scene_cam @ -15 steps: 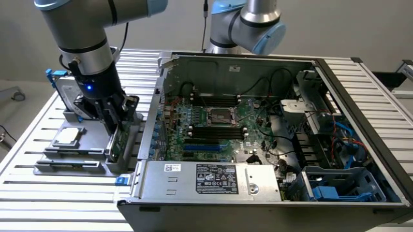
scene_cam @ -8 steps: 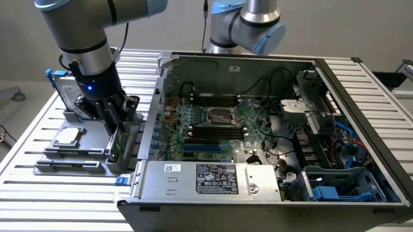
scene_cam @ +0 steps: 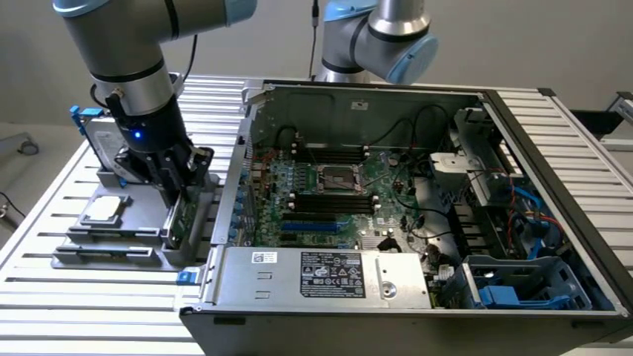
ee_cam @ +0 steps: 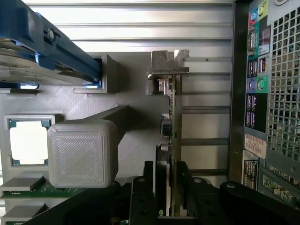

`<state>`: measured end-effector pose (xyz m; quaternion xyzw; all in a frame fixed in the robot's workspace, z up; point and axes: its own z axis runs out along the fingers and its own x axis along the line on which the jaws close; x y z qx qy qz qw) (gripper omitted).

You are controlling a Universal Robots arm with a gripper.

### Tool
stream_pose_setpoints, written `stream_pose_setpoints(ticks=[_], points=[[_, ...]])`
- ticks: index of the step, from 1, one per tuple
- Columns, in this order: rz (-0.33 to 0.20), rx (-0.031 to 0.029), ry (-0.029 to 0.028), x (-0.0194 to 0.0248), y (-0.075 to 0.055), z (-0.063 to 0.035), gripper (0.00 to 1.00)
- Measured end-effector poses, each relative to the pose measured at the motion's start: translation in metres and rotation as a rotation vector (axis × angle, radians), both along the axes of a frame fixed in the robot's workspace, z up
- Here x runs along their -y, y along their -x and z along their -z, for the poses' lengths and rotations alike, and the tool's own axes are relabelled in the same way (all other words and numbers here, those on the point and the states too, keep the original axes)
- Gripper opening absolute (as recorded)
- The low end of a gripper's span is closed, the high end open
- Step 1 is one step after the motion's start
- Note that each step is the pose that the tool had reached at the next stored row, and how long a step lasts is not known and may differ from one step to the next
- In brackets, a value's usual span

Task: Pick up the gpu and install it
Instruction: 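Pick up the gpu and move the gpu toward the slot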

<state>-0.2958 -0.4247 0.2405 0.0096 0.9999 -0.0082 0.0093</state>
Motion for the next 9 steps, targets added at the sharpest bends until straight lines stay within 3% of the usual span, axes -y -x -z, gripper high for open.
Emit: stream_pose_setpoints(ticks=[1, 9], points=[[0.0, 0.0, 0.0001, 0.0, 0.0, 0.0, 0.27], [0.0, 0.0, 0.0, 0.0, 0.0, 0.0, 0.26]])
